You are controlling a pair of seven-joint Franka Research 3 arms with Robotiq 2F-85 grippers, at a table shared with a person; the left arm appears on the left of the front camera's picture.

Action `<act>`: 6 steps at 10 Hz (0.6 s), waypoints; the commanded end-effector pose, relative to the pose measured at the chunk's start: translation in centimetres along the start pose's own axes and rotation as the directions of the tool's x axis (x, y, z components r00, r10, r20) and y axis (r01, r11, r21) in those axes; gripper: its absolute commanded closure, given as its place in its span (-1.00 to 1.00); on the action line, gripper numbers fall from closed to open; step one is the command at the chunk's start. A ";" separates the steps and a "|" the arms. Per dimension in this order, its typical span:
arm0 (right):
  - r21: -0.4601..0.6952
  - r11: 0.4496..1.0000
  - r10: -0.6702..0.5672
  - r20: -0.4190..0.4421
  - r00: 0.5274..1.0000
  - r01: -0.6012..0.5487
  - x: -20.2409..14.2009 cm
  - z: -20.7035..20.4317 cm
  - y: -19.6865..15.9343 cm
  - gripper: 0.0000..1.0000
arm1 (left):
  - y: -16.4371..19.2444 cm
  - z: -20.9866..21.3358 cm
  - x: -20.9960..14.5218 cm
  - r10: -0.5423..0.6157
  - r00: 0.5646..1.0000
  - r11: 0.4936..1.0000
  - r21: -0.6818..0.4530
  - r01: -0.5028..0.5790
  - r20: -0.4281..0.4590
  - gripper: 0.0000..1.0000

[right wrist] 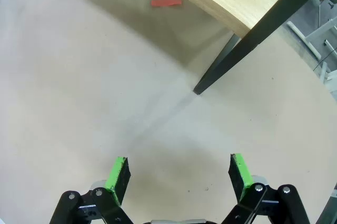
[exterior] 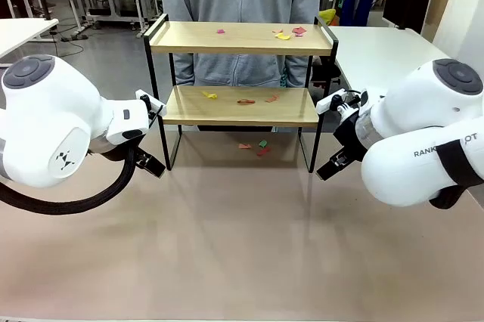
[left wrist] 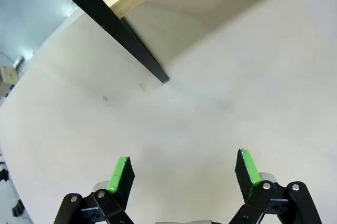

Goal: Clean the shelf.
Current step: Pick up the Duster handed by the human.

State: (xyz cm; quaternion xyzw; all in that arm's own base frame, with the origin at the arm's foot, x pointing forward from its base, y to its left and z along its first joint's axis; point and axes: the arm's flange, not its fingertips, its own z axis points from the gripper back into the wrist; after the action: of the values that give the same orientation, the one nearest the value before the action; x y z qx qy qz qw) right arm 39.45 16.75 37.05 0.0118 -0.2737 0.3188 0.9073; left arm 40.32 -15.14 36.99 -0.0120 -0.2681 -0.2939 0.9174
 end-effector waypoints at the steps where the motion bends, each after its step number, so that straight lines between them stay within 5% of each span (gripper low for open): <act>1: 0.000 1.000 -0.001 0.000 1.000 0.001 0.0 0.0 0.0 -1.00 | 0.0 0.0 0.0 0.000 1.000 1.000 0.000 0.000 0.000 -1.00; 6: 0.170 0.982 -0.102 0.148 0.984 0.076 3.0 7.0 -7.2 -1.00 | 3.6 5.6 4.7 -0.087 0.996 0.981 -0.169 0.091 0.028 -1.00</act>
State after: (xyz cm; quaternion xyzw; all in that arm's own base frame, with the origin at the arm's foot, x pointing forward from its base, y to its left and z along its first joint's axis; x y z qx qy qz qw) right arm 41.36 14.43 44.31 0.0903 -0.3183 0.2787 0.9016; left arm 41.52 -16.43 42.89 -0.0534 -0.2705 -0.3356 0.9008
